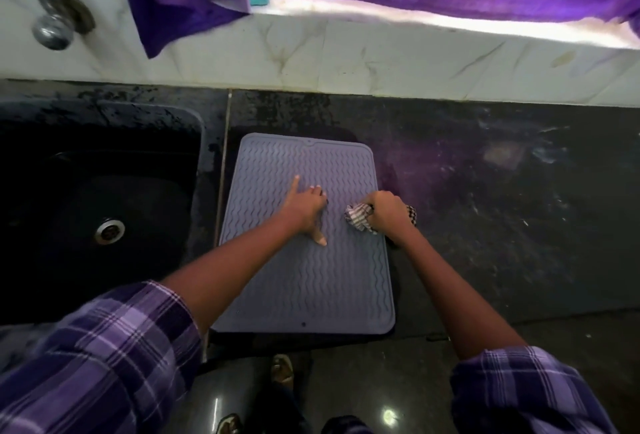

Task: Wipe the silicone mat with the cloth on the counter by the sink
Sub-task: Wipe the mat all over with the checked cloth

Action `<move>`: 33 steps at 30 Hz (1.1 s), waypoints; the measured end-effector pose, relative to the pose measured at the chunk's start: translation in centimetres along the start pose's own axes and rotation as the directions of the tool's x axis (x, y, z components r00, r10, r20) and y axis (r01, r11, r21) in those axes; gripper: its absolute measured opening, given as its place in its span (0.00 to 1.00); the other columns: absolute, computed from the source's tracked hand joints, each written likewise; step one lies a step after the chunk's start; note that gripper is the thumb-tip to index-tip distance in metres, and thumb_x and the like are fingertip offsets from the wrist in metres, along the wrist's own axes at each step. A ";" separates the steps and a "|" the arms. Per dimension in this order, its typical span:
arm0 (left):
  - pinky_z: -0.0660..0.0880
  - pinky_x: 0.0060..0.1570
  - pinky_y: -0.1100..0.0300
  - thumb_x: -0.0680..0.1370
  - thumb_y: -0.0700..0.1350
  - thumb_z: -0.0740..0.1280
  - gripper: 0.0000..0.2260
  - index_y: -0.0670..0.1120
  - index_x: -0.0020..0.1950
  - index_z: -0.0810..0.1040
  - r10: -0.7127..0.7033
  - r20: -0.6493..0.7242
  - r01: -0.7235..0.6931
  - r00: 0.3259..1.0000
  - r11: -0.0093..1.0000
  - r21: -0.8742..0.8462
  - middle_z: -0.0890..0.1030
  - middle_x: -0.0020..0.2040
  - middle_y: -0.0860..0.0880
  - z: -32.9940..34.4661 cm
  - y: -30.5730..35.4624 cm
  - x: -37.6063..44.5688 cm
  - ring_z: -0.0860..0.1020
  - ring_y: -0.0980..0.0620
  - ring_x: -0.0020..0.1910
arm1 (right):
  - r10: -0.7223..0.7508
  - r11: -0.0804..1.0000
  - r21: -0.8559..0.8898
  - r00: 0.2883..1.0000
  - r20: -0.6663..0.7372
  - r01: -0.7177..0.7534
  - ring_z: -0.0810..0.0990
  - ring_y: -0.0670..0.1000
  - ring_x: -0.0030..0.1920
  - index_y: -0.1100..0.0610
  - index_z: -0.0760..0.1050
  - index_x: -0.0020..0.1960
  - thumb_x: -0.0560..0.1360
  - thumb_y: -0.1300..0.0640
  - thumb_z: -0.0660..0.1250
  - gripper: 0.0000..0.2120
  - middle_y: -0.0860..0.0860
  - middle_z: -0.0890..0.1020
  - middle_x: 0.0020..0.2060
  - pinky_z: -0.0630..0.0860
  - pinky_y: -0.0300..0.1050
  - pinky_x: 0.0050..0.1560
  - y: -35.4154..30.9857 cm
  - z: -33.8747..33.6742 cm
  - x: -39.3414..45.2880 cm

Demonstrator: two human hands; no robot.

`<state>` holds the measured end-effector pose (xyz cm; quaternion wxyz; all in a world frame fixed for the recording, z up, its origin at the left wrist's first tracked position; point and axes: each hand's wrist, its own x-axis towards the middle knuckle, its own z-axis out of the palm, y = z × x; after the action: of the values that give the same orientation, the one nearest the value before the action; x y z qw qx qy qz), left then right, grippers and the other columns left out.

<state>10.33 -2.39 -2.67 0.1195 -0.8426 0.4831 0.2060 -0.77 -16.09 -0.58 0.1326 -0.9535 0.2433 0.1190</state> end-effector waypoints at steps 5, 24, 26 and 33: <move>0.37 0.73 0.38 0.70 0.66 0.68 0.46 0.43 0.79 0.53 -0.017 0.012 0.016 1.000 0.999 0.032 0.54 0.79 0.43 -0.3 0.2 -0.7 0.52 0.48 0.79 | 0.057 0.997 0.053 0.998 -0.024 -0.056 0.80 0.63 0.55 0.60 0.81 0.56 0.71 0.65 0.64 0.15 0.62 0.83 0.53 0.76 0.52 0.57 -0.6 1.5 -3.7; 0.38 0.70 0.32 0.76 0.59 0.65 0.34 0.48 0.78 0.59 0.052 0.110 -0.049 0.993 0.998 -0.025 0.59 0.78 0.48 -0.5 -1.9 1.5 0.57 0.47 0.78 | -0.019 1.000 -0.009 0.997 -0.069 0.018 0.78 0.60 0.59 0.60 0.80 0.56 0.71 0.65 0.63 0.15 0.59 0.82 0.56 0.74 0.49 0.57 -3.4 1.7 -1.5; 0.38 0.71 0.32 0.81 0.59 0.56 0.28 0.48 0.78 0.59 0.050 0.079 -0.047 0.996 0.998 -0.039 0.59 0.78 0.48 -0.2 -2.0 1.9 0.57 0.47 0.77 | -0.041 0.999 -0.012 0.997 -0.069 0.040 0.77 0.59 0.60 0.59 0.80 0.56 0.72 0.63 0.64 0.14 0.58 0.82 0.56 0.72 0.48 0.57 -3.1 2.8 -3.2; 0.39 0.72 0.33 0.81 0.60 0.51 0.29 0.46 0.77 0.59 0.053 0.029 -0.052 0.998 0.998 -0.024 0.58 0.79 0.47 0.3 -2.0 1.8 0.57 0.46 0.78 | -0.069 0.995 0.074 0.997 -0.047 0.072 0.78 0.57 0.57 0.59 0.81 0.55 0.71 0.65 0.66 0.14 0.56 0.83 0.53 0.71 0.49 0.58 -3.2 5.2 -10.4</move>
<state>12.80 -2.63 -3.75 0.1115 -0.8278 0.5008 0.2270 -8.91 -7.22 -1.81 0.1671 -0.9582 0.2166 0.0836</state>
